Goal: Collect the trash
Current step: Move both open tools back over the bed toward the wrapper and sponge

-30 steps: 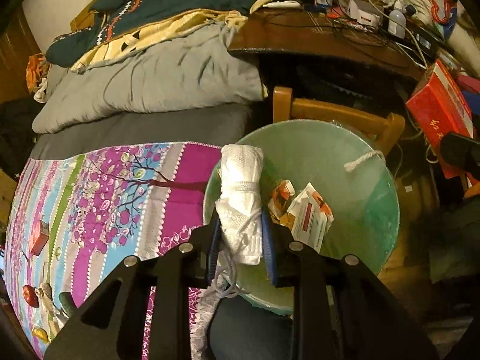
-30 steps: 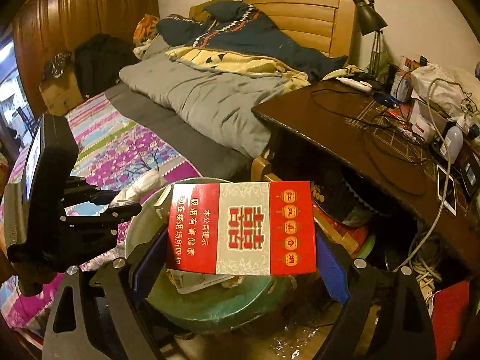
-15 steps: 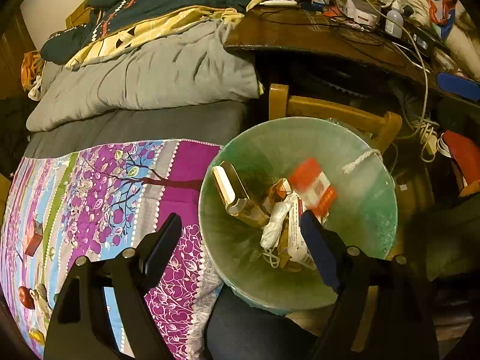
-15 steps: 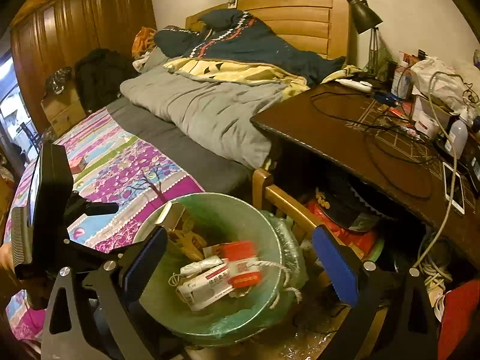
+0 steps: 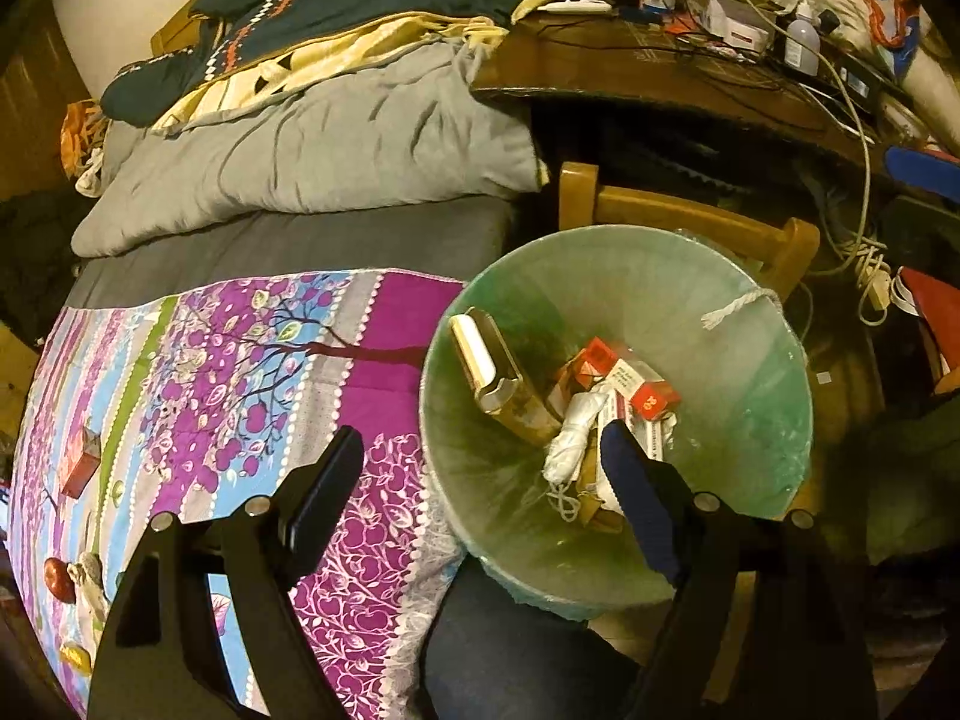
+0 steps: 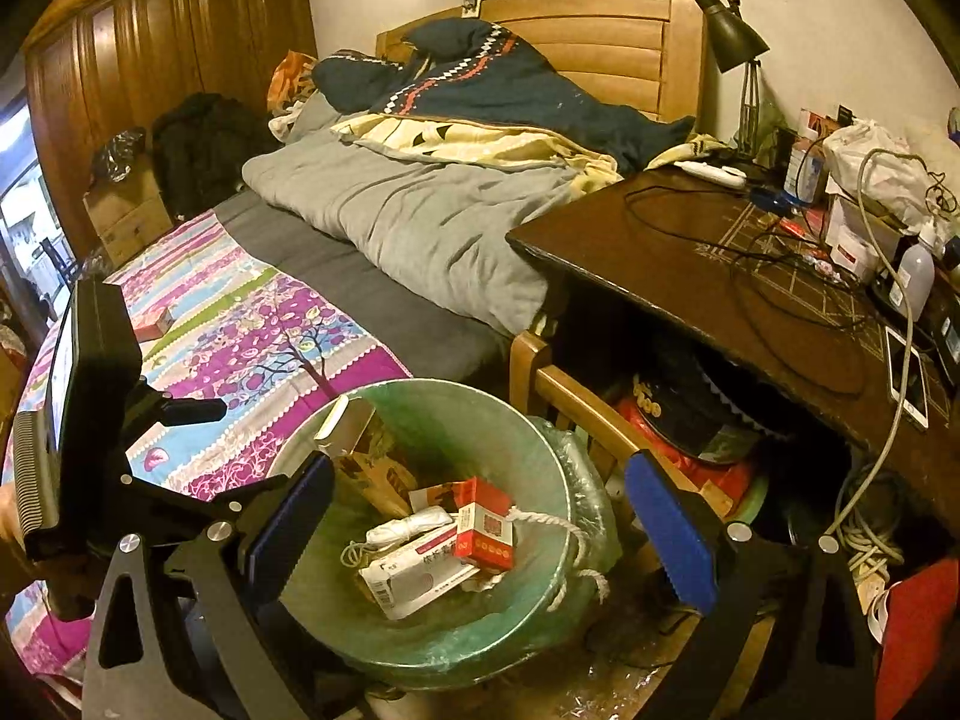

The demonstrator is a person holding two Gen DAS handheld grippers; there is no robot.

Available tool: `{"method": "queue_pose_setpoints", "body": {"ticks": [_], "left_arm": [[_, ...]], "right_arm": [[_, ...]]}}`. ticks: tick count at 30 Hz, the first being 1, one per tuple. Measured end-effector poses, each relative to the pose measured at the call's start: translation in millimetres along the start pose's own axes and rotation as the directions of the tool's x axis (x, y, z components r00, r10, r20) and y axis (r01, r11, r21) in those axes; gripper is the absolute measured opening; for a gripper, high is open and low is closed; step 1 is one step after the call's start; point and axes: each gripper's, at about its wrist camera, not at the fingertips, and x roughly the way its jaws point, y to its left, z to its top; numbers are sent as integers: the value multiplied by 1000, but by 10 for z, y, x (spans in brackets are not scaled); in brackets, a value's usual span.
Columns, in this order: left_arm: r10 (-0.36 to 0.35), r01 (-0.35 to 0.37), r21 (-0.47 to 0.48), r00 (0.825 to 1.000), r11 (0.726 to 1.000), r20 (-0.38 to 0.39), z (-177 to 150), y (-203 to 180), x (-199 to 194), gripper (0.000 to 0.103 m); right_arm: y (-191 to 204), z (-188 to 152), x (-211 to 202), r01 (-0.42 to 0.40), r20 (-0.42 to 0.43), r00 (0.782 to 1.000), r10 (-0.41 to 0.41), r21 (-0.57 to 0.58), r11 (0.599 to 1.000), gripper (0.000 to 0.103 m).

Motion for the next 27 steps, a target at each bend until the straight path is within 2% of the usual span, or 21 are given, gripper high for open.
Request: {"method": "queue_pose_setpoints", "body": {"ticks": [11,14,17,20,23,25,27], "left_arm": [[28,-27,-16,999,999,28,-60,64,-84,78],[72,-71,-24,996,997,59,-108,101,-134,78],[130,-124,-70,988,990,87,-192,222,-190,78],[187,-168,-172,977,971,99,-293,458,-242,78],[233,-197,-292,968,936,92,-407,782,-319,78],[273,-226,-369,959,902,80,-498,1036,-391,78],[303,-248,-442,951,862,56,-601,1299,-457,78]], "right_arm": [[154,29,-80,60,56,997,-58,-32,998,97],[160,38,-149,63,104,993,-63,1,998,97],[205,56,-214,66,158,985,-69,28,997,97],[331,80,-317,64,242,968,-71,36,997,97],[537,104,-400,44,316,948,-47,15,999,97],[725,102,-431,36,351,936,-27,-21,999,98],[928,99,-406,12,356,934,12,-64,998,98]]}}
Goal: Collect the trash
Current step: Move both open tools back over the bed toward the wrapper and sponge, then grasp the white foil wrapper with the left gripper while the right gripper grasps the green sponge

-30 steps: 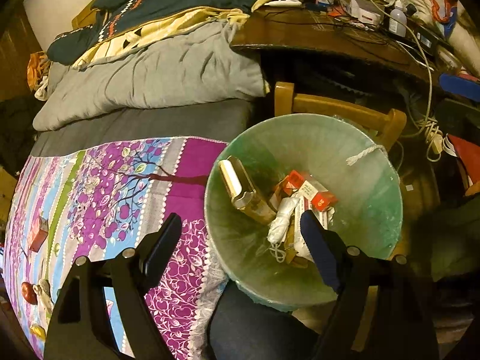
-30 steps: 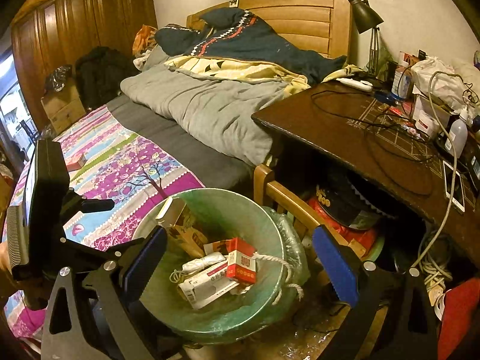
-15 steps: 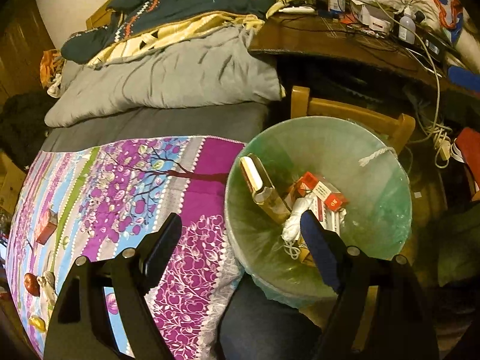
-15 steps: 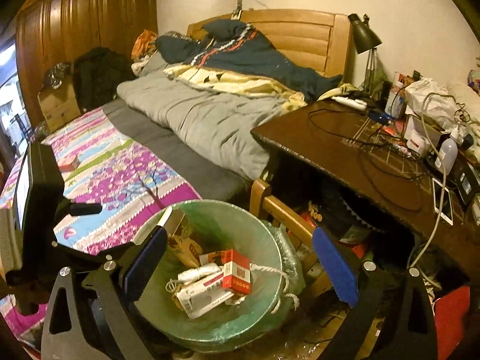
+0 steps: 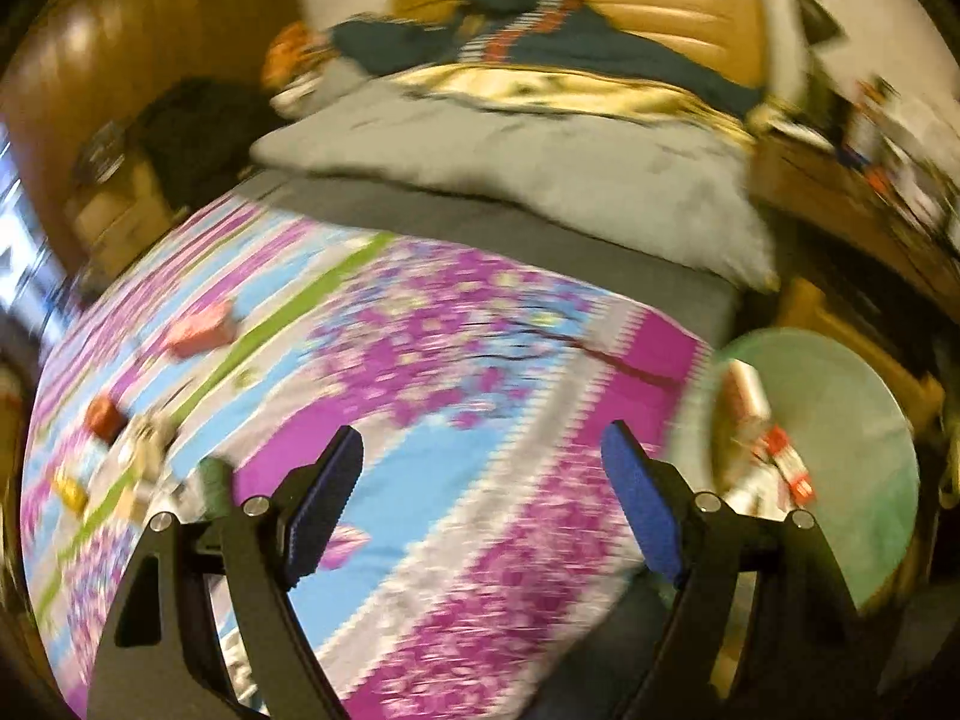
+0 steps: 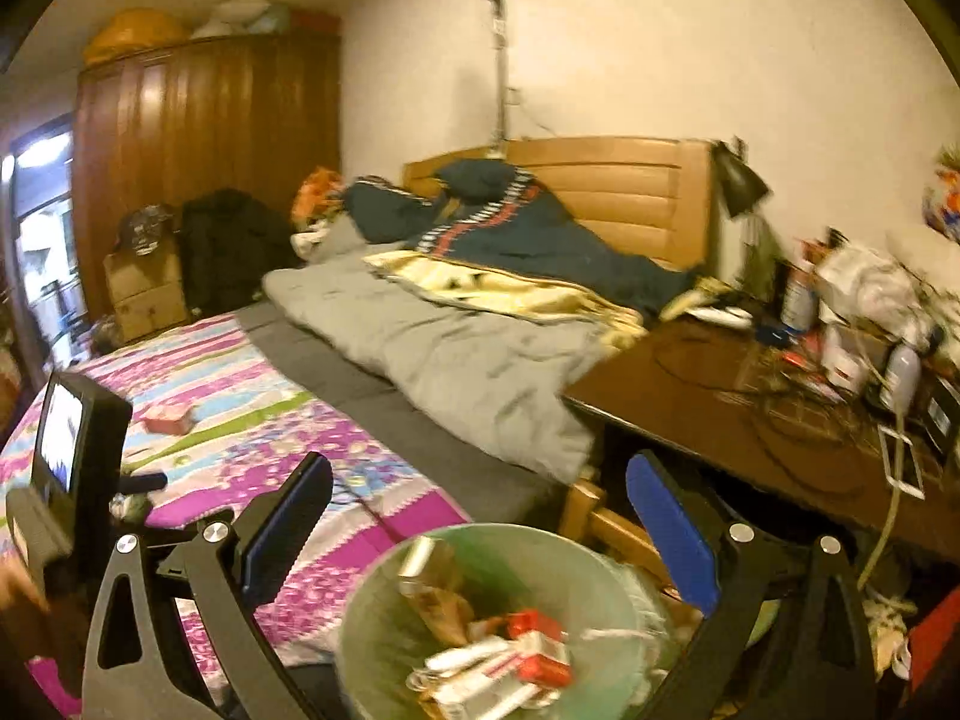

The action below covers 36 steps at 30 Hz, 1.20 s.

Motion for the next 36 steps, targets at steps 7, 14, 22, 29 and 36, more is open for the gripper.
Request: {"method": "queue_pose_setpoints", "body": {"ticks": [7,14,22,29,36], "left_arm": [[122,-131,-238,991,962,-50,-54,1068,-28,80],[162,-226,-462,971,858,-174,-251,2142,69,81],[-15,-206,-749,961,630,-277,-777,3060,396,81],[-122,-178,-767,941,617,-317,-908,3037,906,81],[-184,-152,-797,932,584,-313,-1077,3092,1187,33]], "right_arm": [[693,-127,306,-202,-91,975,203,25,979,98],[1895,-513,585,-457,-272,866,420,-87,885,98],[2635,-854,557,-584,-385,786,484,-204,785,98],[2568,-1056,793,-587,-482,744,462,-142,797,98],[2548,-1126,923,-579,-510,734,448,-124,806,98]]}}
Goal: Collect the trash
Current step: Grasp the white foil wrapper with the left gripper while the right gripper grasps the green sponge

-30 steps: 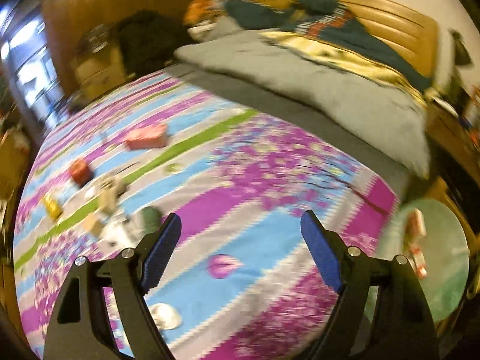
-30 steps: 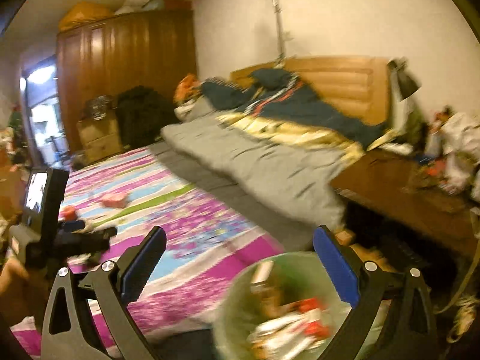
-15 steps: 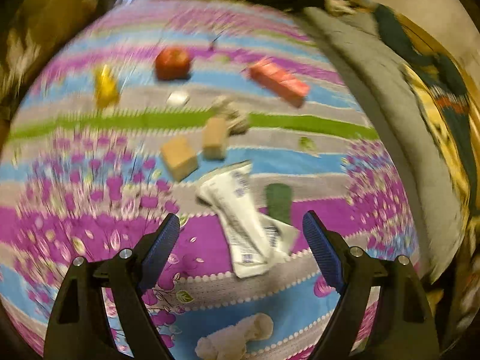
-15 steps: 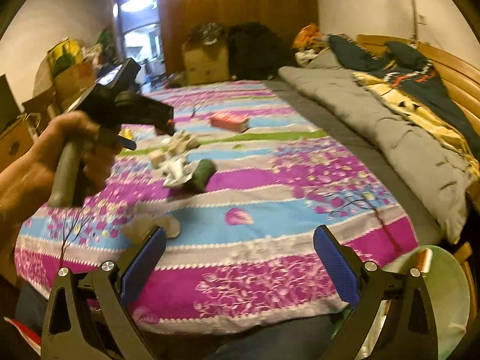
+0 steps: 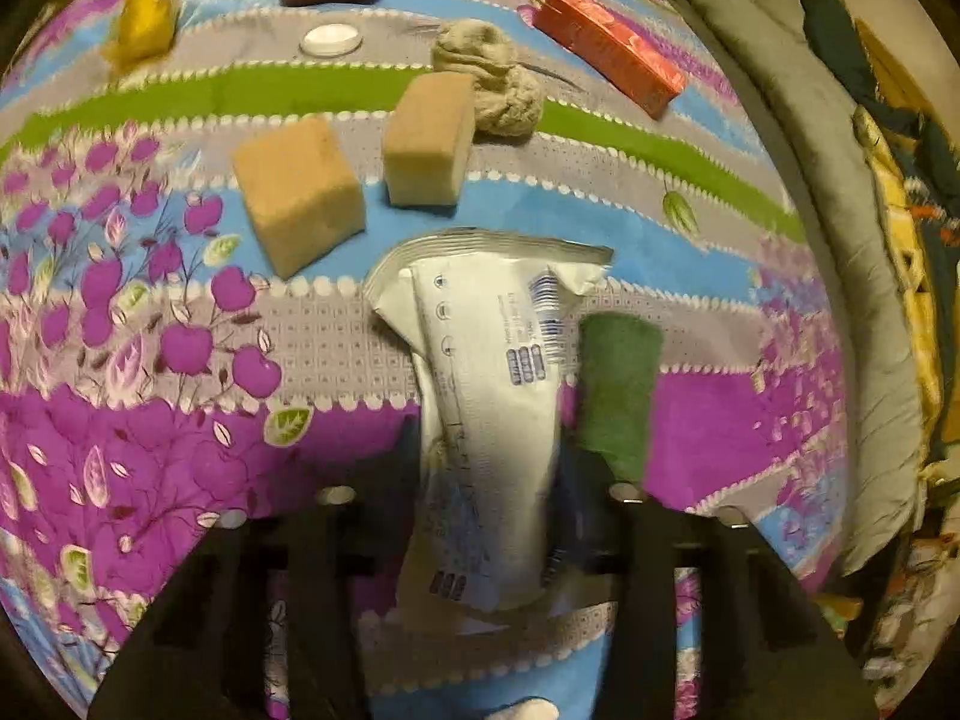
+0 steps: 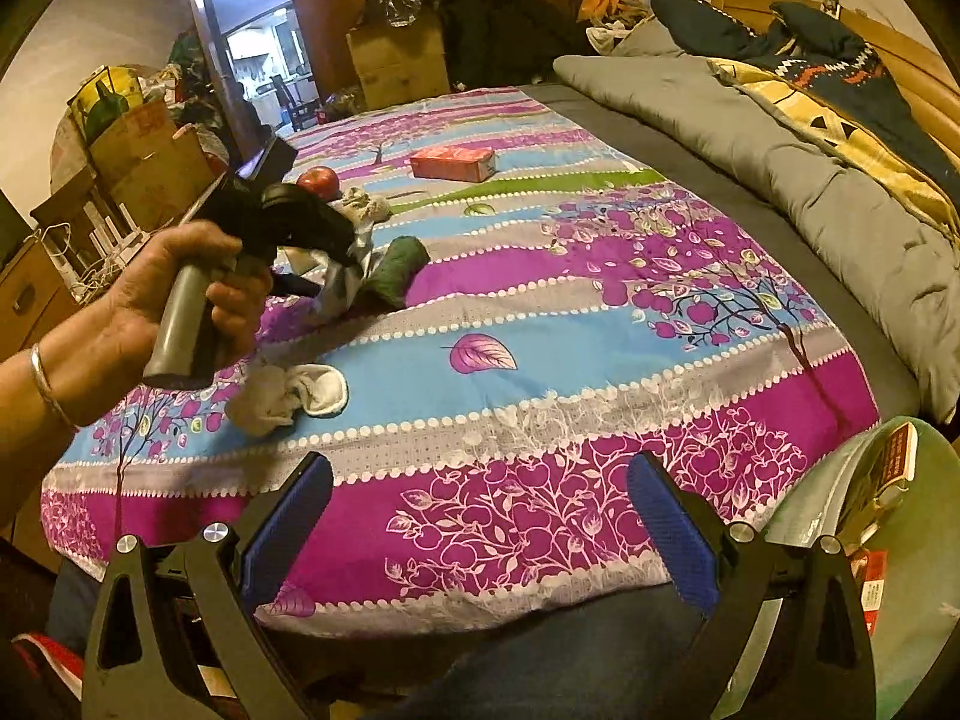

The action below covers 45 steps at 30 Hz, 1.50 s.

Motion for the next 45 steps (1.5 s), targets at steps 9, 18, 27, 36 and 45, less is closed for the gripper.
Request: {"method": "queue_pose_setpoints", "body": {"ticks": [9,18,27,36,45], "left_arm": [[4,2,-52,994,999,112,-332,666,-748,30],[118,-101,-98,977,990,179,-738,1165,-1303,30],[198,-183,-89,957,979,210,-830,1330,-1440,30],[285,-275,-75,917,958,277,-804,1224,-1557,30],[355,-381,-19,843,924,405,-926,887,-1782,30]], "right_arm": [[75,307,145,-74,16,997,74,-18,997,93],[525,1171,1154,-175,-72,982,175,-4,985,76],[939,1369,2322,-99,-266,959,101,20,995,40],[1137,1142,1674,-163,-170,974,148,-80,983,12],[1461,894,327,-261,-1,964,266,-195,945,12]]}}
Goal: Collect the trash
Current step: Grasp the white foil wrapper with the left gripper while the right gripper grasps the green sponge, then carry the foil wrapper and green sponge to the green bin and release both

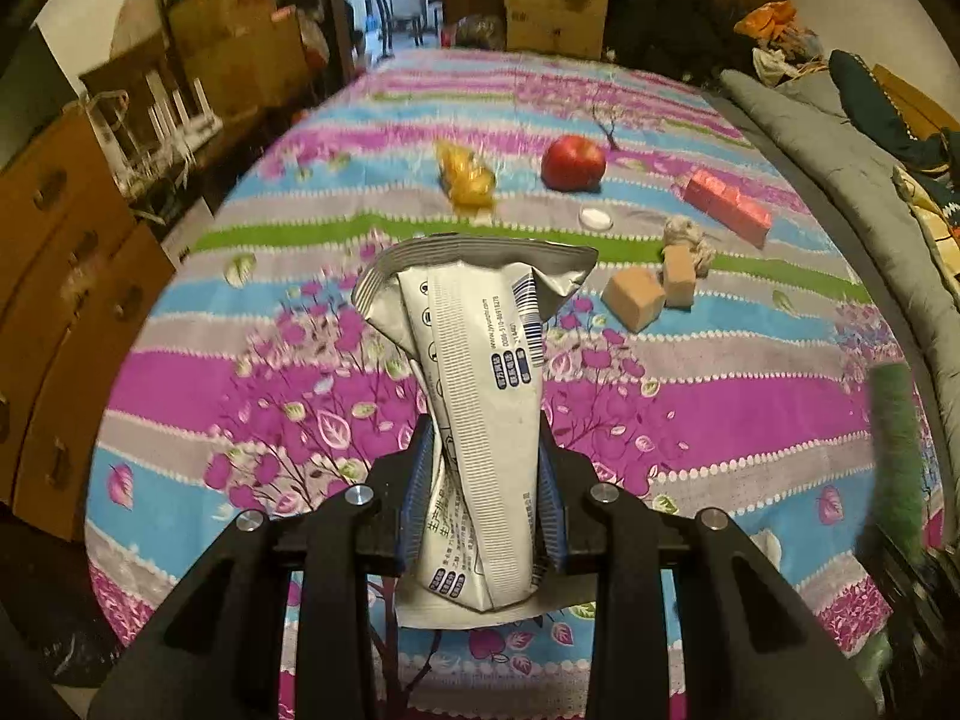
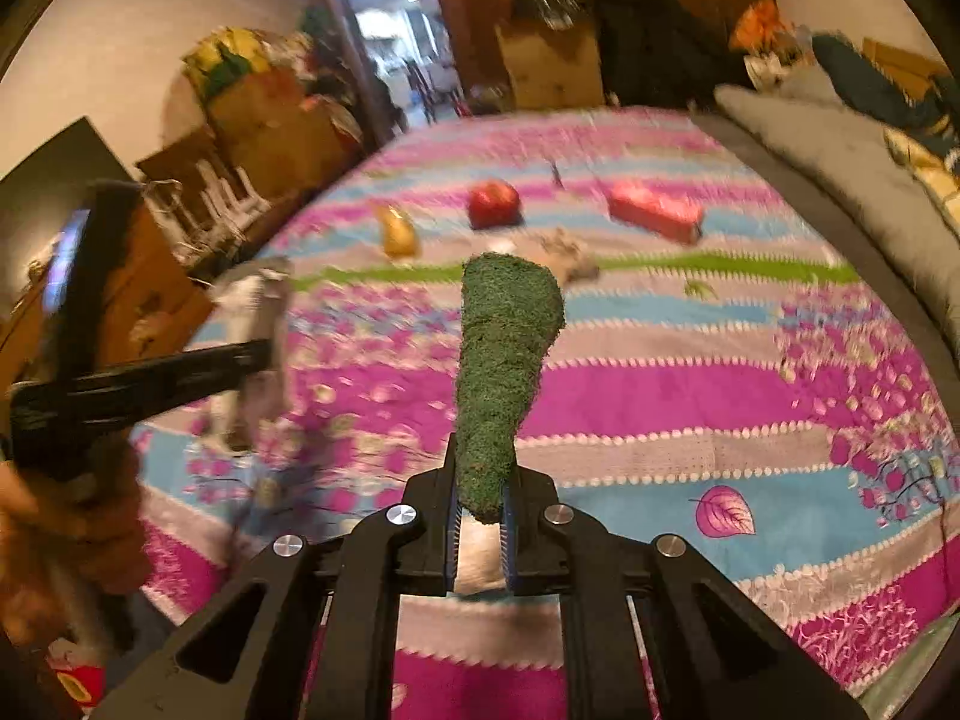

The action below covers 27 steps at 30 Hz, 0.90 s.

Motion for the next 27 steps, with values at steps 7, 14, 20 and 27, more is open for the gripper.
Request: {"method": "queue_pose_setpoints", "body": {"ticks": [7,14,20,27], "left_arm": [[71,-75,31,989,997,128,16,-97,-364,30],[105,-122,66,969,990,222,56,-261,-659,30],[90,-118,90,959,989,269,73,-406,-832,30],[49,-88,110,948,990,314,118,-588,-987,30]], "right_arm": [[331,64,-564,65,155,987,-46,-119,991,12],[425,143,-872,93,232,971,-55,-158,983,12],[392,216,-1098,134,289,954,-82,-165,977,12],[307,202,-1307,178,349,930,-117,-150,972,12]]}}
